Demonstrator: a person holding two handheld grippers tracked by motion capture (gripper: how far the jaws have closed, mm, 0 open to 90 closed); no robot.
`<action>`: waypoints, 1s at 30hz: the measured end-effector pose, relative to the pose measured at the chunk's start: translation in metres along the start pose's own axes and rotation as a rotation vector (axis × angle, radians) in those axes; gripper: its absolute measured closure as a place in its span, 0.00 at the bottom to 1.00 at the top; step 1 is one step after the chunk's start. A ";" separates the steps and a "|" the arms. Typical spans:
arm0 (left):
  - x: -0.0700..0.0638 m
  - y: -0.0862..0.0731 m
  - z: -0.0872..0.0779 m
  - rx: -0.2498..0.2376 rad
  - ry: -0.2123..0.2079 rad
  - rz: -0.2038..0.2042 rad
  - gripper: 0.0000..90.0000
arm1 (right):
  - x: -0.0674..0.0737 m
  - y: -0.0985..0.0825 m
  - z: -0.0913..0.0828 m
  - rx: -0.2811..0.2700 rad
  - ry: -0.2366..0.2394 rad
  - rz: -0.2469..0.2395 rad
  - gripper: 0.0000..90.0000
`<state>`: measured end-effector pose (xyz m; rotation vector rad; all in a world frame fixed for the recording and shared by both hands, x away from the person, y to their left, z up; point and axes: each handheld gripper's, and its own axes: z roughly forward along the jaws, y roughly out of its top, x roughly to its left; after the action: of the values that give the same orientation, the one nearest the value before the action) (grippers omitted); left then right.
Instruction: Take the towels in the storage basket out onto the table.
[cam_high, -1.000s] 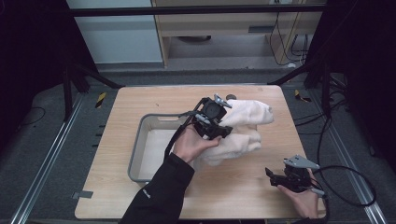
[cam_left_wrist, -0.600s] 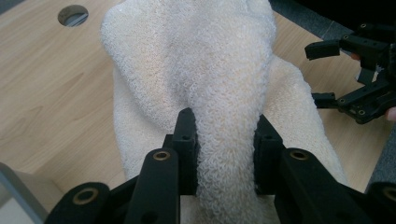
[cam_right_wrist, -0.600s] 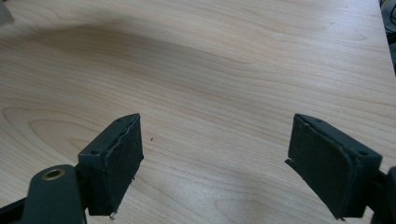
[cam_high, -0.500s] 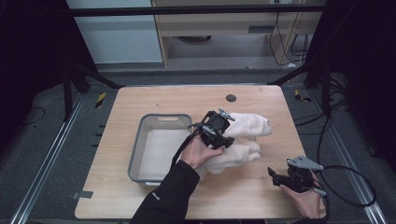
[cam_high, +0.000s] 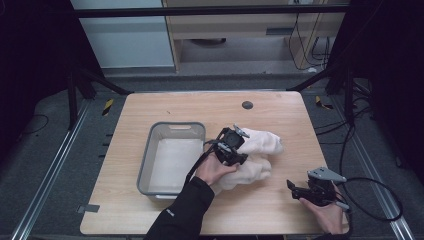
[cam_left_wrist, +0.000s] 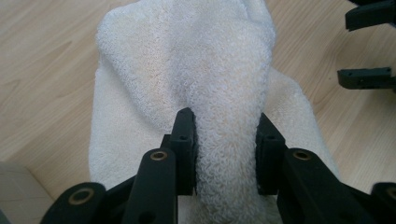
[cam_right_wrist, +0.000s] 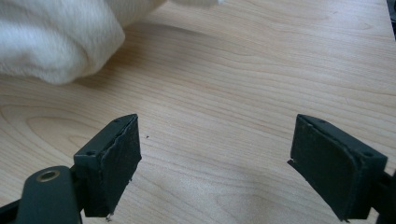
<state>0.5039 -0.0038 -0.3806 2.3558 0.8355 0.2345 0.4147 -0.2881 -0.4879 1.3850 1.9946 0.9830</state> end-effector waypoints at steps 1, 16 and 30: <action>0.000 -0.001 0.002 0.007 0.001 0.002 0.75 | 0.000 0.000 0.000 0.000 0.000 0.000 0.18; 0.008 -0.013 0.017 0.024 0.024 -0.019 0.52 | 0.000 0.000 0.000 0.002 -0.004 -0.002 0.17; 0.014 -0.021 -0.024 -0.093 0.008 -0.015 0.33 | 0.000 0.000 0.000 0.003 -0.006 0.009 0.16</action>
<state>0.4958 0.0299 -0.3754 2.2624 0.8283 0.2713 0.4144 -0.2882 -0.4877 1.3981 1.9882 0.9786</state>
